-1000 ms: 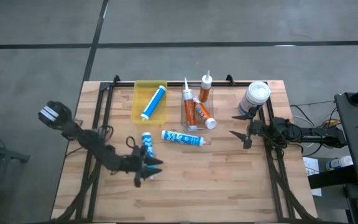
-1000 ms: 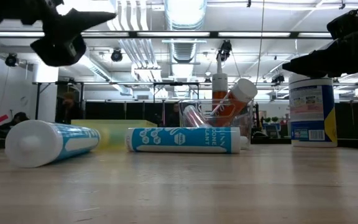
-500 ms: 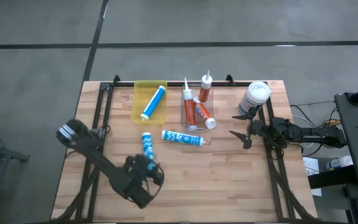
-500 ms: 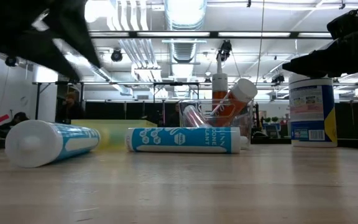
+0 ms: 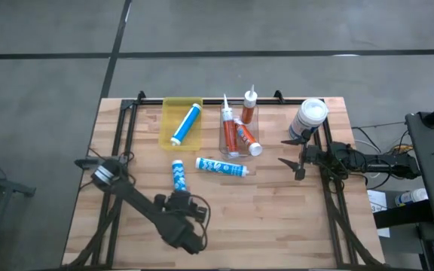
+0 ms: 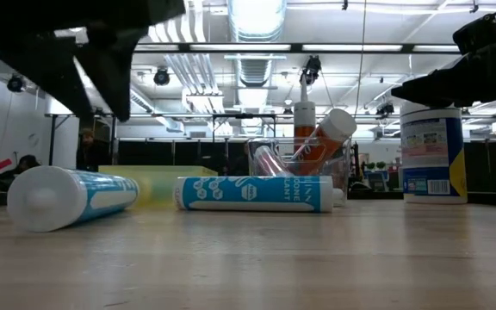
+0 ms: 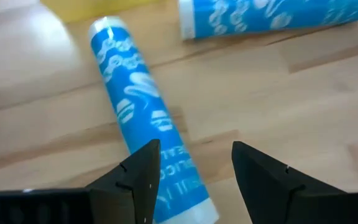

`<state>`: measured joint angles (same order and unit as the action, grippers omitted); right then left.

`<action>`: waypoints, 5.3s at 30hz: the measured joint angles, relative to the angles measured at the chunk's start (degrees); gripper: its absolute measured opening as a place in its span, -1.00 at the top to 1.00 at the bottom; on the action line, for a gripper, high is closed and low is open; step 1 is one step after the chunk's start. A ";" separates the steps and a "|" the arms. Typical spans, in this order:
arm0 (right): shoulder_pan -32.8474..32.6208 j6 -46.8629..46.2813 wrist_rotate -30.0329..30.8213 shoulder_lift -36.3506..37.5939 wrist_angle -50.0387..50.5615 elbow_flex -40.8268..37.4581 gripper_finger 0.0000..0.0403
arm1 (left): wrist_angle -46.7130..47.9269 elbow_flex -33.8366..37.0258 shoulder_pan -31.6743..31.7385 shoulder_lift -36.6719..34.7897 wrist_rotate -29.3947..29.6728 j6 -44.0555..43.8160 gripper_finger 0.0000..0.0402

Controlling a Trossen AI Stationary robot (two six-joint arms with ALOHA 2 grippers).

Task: Pick & place silicon tubes, Sealant and Lysol wipes
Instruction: Put the bottom blue sealant into the yellow bin

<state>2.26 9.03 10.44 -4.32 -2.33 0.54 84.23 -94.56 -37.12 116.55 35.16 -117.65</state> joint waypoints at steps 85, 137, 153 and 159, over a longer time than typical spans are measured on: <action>0.02 -0.02 -0.02 -0.35 0.01 0.00 -0.59 | -42.59 25.82 9.44 -2.65 -13.13 20.66 -0.11; 0.01 -0.02 0.00 -0.31 0.01 0.00 -0.54 | -38.13 12.93 -1.67 -7.98 26.51 40.45 -0.04; 0.00 -0.02 0.00 -0.33 0.01 0.00 -0.56 | -39.68 10.62 -5.68 -7.91 54.54 44.24 -0.04; 0.02 -0.02 0.00 -0.33 0.01 0.00 -0.53 | -40.70 14.59 -2.32 -7.02 54.80 41.98 -0.04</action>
<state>2.28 9.02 10.44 -4.64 -2.33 0.54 43.52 -79.97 -39.44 109.53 89.95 -75.66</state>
